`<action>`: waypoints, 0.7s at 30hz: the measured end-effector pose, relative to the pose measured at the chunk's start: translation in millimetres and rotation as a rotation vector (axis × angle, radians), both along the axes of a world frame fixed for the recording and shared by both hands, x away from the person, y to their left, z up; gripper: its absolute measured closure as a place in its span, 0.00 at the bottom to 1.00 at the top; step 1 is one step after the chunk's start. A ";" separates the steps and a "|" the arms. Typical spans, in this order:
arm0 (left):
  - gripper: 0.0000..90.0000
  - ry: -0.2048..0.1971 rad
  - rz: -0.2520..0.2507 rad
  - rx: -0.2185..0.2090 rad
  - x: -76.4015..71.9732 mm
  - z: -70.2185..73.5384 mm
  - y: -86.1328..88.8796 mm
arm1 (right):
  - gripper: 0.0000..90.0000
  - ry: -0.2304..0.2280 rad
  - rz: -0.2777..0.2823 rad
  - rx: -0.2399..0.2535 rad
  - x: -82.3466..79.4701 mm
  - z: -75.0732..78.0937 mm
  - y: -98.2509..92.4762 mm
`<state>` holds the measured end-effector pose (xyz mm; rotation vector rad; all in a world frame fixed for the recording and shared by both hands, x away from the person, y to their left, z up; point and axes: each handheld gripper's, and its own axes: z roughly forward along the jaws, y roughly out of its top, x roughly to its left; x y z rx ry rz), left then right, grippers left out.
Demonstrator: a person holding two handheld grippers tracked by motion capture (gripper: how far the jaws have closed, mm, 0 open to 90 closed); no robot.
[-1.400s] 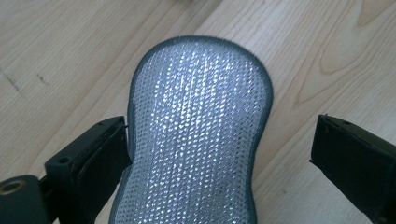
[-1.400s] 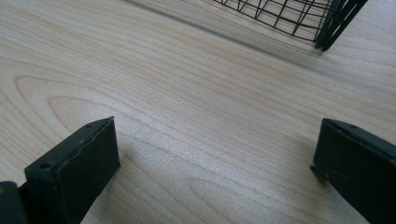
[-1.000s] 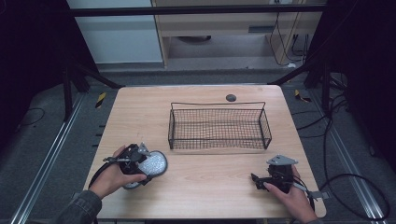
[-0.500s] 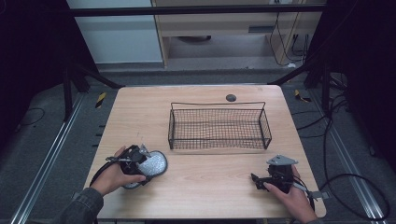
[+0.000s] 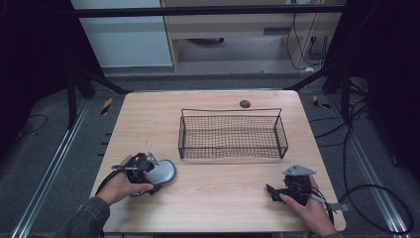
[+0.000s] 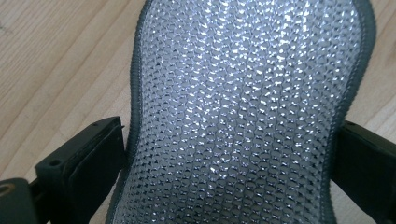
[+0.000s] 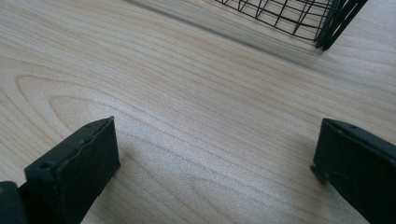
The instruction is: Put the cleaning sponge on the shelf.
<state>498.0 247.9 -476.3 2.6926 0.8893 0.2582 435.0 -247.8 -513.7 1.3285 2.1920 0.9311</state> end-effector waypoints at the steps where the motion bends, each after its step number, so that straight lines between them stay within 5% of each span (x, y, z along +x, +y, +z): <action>1: 0.04 -0.002 -0.008 -0.005 -1.2 1.1 -0.8 | 0.00 0.000 0.000 0.000 0.0 0.0 0.0; 10: 0.04 -0.009 -0.035 0.005 -0.7 5.4 -3.6 | 0.00 -0.001 0.000 0.001 0.0 -0.1 0.1; 21: 0.01 0.047 -0.023 0.000 6.8 -3.6 2.3 | 0.00 -0.001 0.001 0.001 -0.1 -0.1 0.1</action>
